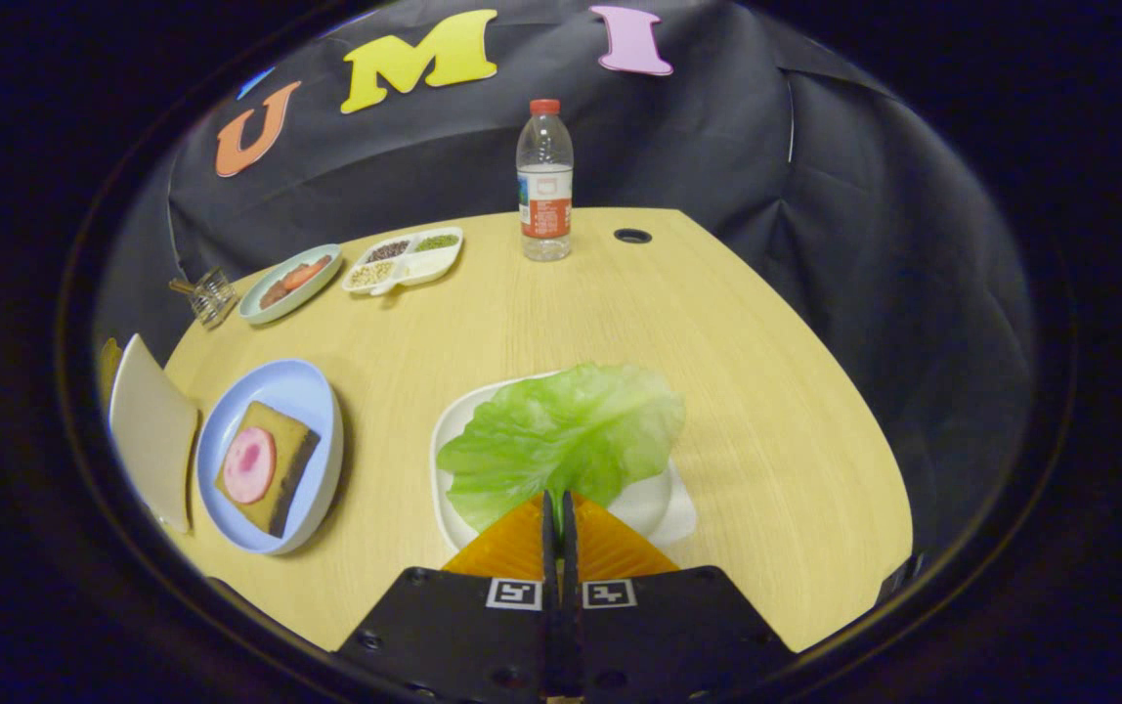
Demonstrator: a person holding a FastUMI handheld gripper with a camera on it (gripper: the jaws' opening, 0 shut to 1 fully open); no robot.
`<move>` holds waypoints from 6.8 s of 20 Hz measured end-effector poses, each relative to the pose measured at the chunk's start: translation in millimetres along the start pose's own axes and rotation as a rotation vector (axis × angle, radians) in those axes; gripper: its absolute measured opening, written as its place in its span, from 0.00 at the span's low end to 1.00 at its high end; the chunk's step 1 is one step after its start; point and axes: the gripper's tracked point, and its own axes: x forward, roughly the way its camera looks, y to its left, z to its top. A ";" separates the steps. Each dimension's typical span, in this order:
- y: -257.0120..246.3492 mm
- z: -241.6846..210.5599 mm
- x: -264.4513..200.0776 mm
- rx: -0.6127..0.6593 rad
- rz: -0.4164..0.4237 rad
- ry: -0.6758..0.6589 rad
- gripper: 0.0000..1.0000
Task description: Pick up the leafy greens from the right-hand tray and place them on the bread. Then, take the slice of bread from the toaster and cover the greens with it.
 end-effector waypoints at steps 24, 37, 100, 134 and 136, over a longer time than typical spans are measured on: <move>204.6 18.8 -84.3 -0.071 0.167 -0.154 0.00; 250.5 -23.9 -27.4 -0.061 0.208 -0.070 0.15; 468.2 67.2 -235.9 -0.221 0.300 -0.267 0.02; 277.7 68.1 -136.0 -0.063 0.228 -0.325 0.02; 279.3 63.1 -122.2 -0.052 0.250 -0.317 0.02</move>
